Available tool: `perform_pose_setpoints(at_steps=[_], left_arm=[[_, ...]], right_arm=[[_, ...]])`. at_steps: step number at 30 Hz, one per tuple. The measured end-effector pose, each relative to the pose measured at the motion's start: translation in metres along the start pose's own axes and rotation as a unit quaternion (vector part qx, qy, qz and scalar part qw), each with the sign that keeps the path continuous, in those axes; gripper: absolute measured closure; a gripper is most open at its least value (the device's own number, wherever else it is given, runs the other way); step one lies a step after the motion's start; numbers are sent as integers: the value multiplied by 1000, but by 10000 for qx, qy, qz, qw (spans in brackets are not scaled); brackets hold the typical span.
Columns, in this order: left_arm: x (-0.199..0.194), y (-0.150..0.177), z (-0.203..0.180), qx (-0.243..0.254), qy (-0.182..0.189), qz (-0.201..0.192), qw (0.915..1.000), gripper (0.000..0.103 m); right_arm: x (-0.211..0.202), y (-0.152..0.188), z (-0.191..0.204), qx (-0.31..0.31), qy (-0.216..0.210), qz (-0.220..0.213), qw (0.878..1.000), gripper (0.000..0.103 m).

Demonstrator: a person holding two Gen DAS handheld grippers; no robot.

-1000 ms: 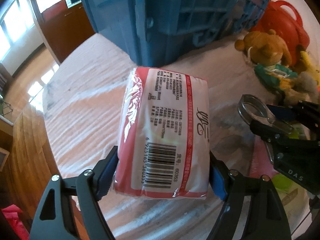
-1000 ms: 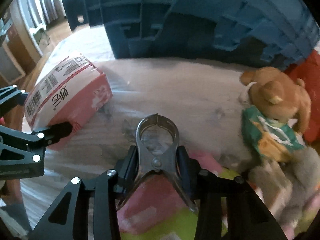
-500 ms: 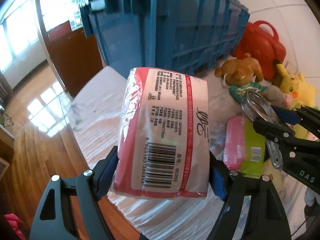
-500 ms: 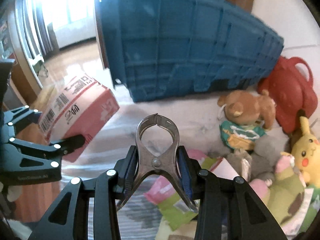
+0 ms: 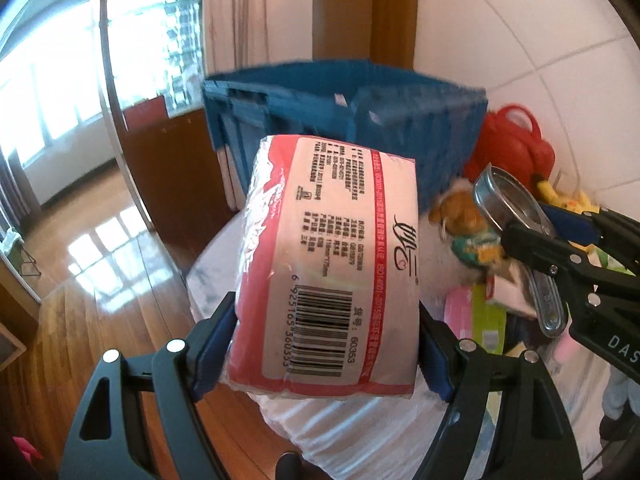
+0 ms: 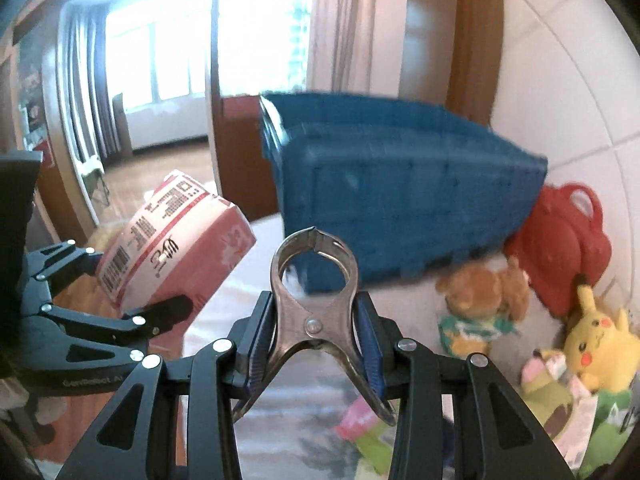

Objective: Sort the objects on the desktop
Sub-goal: 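Lift the tissue pack with the left tool and carry it over the blue crate, then open the left tool to drop the tissue pack into the blue crate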

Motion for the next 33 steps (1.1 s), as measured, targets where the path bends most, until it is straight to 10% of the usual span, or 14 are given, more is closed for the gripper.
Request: perform_pose_setpoints(at_steps=[16,33], left_arm=[[57,-172,55,550,542,-1208,9897,23],[247,-288,78,1239,1416,-467,9810,21]], right_arm=[[51,-132,-1,369,684,-893,9930,63],[184,-220,-40,1163,1830,-410,9753,63]])
Point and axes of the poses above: each gripper's, at about its wrist camera, not at the fingertips, and x roughly the way its jaws point, z to its left, y to its underside, the point moved 3 cm from there along x, roughly the way its jaws point, and after that the axes turned 4 degrees about -z, right-handed, at the moved point
